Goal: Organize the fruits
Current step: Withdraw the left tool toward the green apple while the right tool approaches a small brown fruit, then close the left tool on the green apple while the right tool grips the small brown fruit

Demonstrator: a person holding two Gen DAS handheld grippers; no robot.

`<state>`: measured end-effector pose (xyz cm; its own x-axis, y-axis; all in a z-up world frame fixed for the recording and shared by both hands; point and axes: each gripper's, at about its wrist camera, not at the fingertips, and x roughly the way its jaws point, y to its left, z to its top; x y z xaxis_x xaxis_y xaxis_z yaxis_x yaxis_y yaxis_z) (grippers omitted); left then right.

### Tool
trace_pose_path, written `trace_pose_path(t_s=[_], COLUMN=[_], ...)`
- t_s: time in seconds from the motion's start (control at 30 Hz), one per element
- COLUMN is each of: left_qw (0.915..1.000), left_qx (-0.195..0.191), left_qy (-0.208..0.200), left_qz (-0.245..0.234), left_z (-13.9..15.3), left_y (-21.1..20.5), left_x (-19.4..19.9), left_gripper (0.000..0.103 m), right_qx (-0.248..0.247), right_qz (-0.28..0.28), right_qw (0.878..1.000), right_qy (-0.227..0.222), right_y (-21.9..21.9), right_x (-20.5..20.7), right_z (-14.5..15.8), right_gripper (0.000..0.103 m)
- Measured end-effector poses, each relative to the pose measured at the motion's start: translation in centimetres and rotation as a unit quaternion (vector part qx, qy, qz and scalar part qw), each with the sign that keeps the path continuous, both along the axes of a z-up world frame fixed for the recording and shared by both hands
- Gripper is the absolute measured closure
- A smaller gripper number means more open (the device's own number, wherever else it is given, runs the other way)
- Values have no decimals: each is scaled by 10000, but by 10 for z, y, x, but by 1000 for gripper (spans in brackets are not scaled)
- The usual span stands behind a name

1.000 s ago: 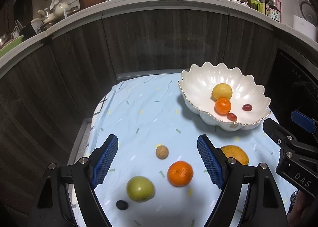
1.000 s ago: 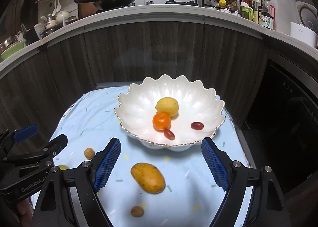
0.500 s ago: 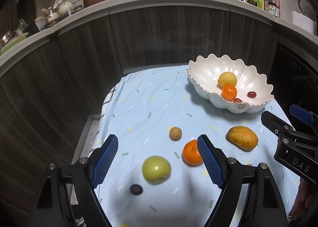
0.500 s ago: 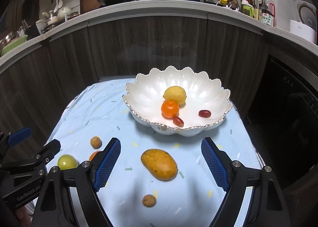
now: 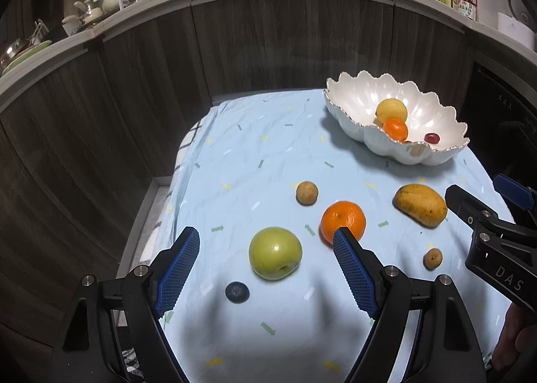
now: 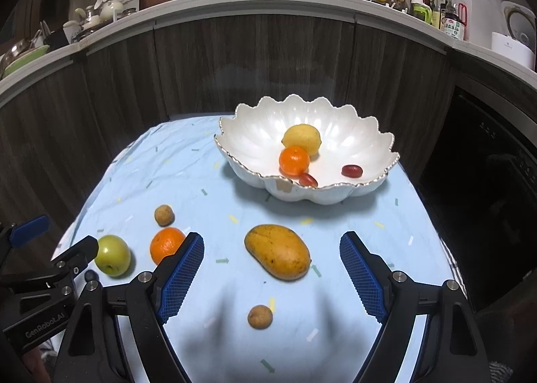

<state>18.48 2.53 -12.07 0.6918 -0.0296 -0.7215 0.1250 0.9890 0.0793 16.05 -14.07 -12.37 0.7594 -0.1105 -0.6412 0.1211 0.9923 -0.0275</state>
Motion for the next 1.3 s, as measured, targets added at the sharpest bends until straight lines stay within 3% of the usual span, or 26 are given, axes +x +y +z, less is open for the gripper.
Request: trace_pose_path(t_s=[0.53, 0.83, 1.2, 1.3], left_qw=[9996, 9990, 9985, 9985], left_qx=[158, 300, 330, 322], left_qy=[115, 125, 293, 308], left_qz=[-197, -318, -339, -317], left_z=[-33, -44, -57, -58], left_y=[-3, -10, -11, -10], left_x=[5, 14, 23, 24], left_gripper=[22, 29, 36, 39], right_qx=[-88, 40, 133, 206], right_qz=[79, 77, 195, 263], right_qw=[9994, 9984, 9962, 9946], right_qy=[327, 566, 844, 984], right_y=[5, 1, 3, 5], right_x=[-2, 4, 9, 10], right_z=[-31, -49, -69, -77], right_gripper=[19, 21, 36, 45])
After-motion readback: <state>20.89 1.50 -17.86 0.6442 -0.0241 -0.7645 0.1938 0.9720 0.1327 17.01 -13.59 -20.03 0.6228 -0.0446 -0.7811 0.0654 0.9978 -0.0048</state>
